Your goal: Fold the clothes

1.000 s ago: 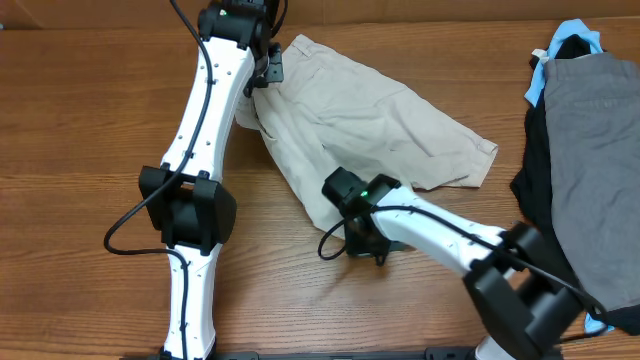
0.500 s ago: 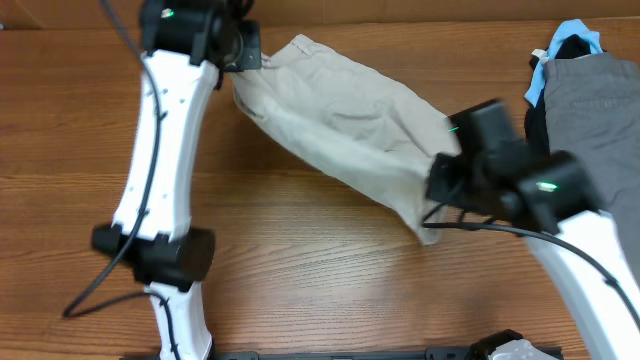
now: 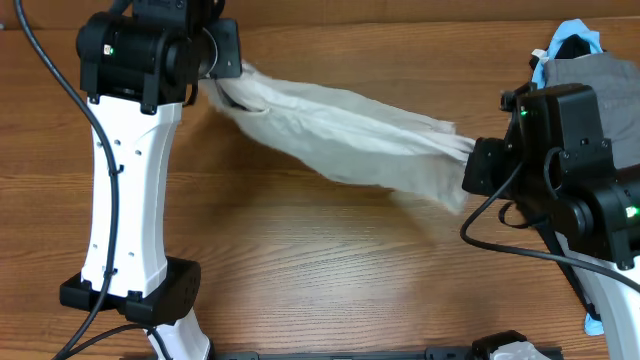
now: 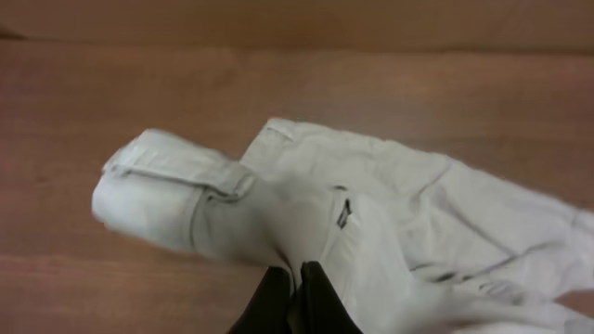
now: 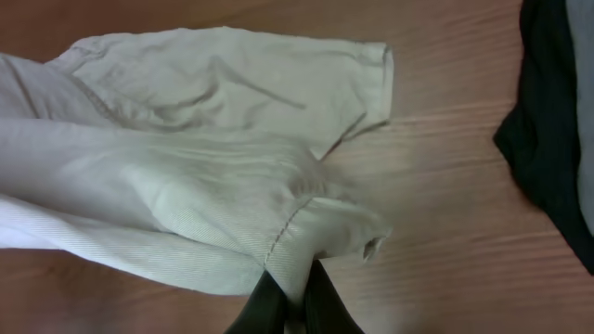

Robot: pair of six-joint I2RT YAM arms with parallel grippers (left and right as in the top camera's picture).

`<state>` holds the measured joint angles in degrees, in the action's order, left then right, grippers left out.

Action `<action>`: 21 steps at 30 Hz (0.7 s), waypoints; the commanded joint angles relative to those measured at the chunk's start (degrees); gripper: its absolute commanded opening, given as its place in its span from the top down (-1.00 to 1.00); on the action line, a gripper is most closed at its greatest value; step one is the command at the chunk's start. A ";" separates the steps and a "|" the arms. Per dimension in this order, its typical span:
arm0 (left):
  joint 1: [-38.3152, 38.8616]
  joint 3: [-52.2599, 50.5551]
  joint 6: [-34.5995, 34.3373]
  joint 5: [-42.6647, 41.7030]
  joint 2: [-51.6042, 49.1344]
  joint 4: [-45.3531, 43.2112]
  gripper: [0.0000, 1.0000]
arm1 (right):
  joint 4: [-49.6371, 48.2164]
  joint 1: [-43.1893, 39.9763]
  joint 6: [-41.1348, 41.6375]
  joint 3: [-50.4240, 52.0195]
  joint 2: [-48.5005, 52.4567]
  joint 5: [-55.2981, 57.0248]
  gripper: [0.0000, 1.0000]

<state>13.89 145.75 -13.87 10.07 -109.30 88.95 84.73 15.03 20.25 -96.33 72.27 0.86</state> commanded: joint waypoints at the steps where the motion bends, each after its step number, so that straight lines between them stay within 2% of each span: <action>1: -0.13 1.53 1.70 0.85 1.44 1.53 0.92 | 1.25 -0.33 -1.22 -1.31 -0.44 0.35 0.93; 7: -0.15 1.40 0.09 0.83 1.29 7.50 0.92 | 2.40 -0.33 -1.16 -1.29 -0.15 0.35 0.92; 13: -0.07 -5.33 -1.05 1.53 0.83 7.56 0.92 | 2.38 -0.33 -1.25 -1.14 4.20 0.35 0.92; 17: -0.07 -12.83 -4.28 5.16 0.83 4.85 0.91 | 1.53 -0.33 -2.54 -1.14 9.94 0.42 0.92; 21: -0.07 -21.18 -4.37 5.16 0.83 -3.32 0.92 | -1.18 -0.90 -2.78 -1.14 15.74 0.66 0.92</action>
<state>13.89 129.23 -16.58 12.95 -109.19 89.21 84.71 14.98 18.33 -96.36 85.47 0.47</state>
